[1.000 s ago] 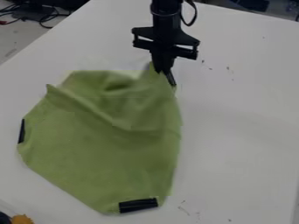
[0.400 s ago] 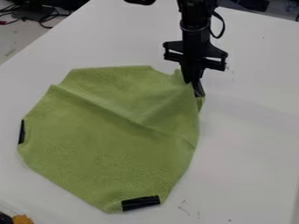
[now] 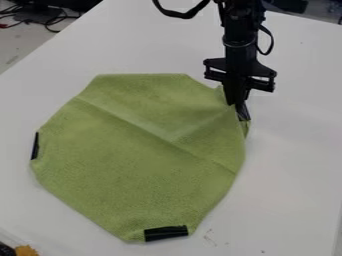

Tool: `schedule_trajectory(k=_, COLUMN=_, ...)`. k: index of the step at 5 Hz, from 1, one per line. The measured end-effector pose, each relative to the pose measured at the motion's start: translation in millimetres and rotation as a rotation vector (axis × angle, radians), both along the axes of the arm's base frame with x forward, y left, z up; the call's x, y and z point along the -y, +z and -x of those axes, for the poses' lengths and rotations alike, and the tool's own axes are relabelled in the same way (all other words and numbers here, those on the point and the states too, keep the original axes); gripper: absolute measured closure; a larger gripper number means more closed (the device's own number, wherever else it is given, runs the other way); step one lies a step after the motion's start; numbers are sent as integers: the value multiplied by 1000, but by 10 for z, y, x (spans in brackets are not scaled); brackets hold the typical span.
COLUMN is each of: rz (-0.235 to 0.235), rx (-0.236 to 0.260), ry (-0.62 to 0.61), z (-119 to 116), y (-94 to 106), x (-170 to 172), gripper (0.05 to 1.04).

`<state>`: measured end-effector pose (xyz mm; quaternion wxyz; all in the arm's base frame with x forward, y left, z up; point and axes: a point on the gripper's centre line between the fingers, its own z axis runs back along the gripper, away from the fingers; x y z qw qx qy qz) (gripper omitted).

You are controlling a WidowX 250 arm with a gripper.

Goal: Unfold the cloth from left bottom to right top

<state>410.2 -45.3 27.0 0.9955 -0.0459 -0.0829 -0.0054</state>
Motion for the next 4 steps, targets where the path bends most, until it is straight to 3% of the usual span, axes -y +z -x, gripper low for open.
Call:
schedule_trajectory(k=1, rz=11, rx=-11, ry=-13, z=-25, y=-61, x=24, gripper=1012)
schedule_trajectory(k=2, rz=24, rx=-24, ry=-39, z=-49, y=-61, x=54, gripper=872)
schedule_trajectory(k=3, rz=8, rx=-46, ry=-19, z=32, y=-149, x=26, gripper=622)
schedule_trajectory(k=4, rz=-18, rx=-19, ry=-24, z=72, y=-68, x=-25, gripper=317)
